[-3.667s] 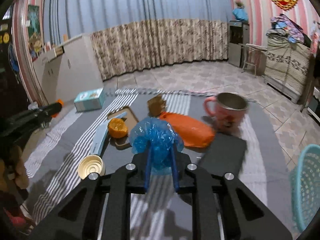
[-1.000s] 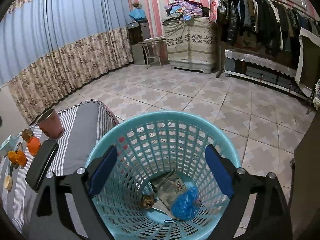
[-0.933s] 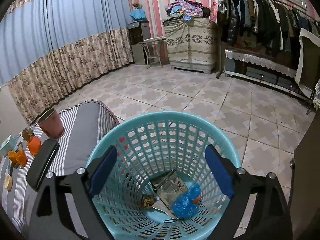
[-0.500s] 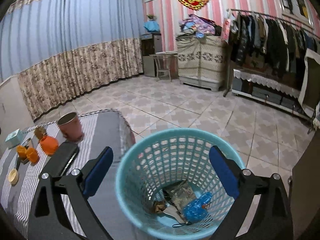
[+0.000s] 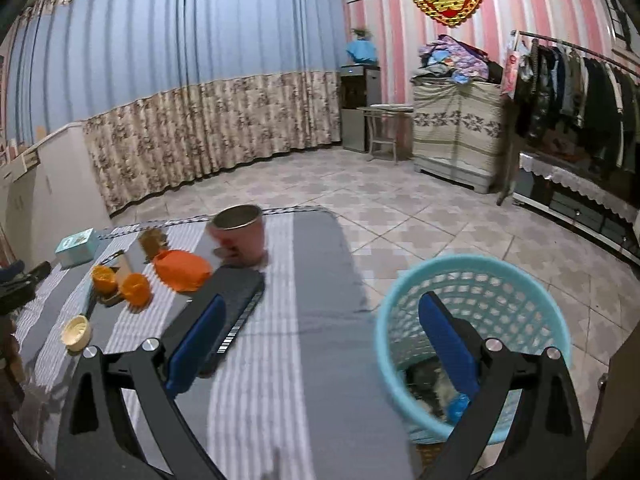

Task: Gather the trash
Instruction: 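Move the left tool back over the mat and grasp the white receipt, then grasp the orange peel half with the right tool and lift it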

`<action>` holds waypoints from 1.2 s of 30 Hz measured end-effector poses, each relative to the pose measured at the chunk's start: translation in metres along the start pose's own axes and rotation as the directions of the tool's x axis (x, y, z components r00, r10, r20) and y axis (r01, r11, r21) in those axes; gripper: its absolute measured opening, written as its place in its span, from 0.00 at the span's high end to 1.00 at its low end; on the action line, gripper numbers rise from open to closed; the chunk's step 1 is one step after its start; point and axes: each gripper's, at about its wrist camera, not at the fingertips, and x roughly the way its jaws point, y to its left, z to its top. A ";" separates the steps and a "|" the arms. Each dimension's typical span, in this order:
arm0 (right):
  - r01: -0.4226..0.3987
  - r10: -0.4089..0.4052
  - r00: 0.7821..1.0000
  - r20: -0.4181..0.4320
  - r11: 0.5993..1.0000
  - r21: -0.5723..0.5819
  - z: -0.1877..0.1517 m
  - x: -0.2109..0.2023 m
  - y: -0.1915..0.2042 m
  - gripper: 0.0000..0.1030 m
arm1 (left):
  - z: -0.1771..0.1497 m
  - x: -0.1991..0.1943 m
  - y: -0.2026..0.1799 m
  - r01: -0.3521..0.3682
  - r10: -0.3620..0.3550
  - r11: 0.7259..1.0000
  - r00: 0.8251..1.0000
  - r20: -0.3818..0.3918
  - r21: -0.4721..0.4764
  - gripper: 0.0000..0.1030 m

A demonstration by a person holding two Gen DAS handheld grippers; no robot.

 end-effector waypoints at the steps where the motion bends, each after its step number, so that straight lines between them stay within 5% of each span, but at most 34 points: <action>1: -0.009 0.009 1.000 -0.004 1.000 0.001 -0.001 0.001 0.005 0.08 | -0.003 0.004 0.003 0.001 -0.001 1.000 1.000 -0.008 -0.004 0.05; 17: -0.003 -0.008 0.990 -0.141 0.997 -0.079 -0.018 0.053 0.081 0.08 | -0.010 0.078 -0.002 0.091 -0.094 0.996 0.973 -0.209 -0.023 0.06; 19: -0.012 -0.001 0.988 -0.156 0.997 -0.081 -0.019 0.060 0.087 0.08 | -0.011 0.085 -0.009 0.098 -0.095 0.995 0.968 -0.231 0.000 0.12; 24: -0.046 0.030 0.982 -0.185 0.996 -0.081 -0.018 0.074 0.111 0.08 | -0.020 0.109 -0.015 0.117 -0.093 0.992 0.935 -0.343 0.048 0.48; 25: -0.064 0.049 0.980 -0.195 0.995 -0.072 -0.018 0.077 0.115 0.08 | -0.021 0.110 -0.012 0.129 -0.109 0.991 0.930 -0.350 0.034 0.48; 36: -0.148 0.110 0.967 -0.230 0.977 -0.156 -0.018 0.097 0.180 0.08 | -0.009 0.076 0.035 0.100 -0.091 0.995 0.965 -0.246 0.025 0.49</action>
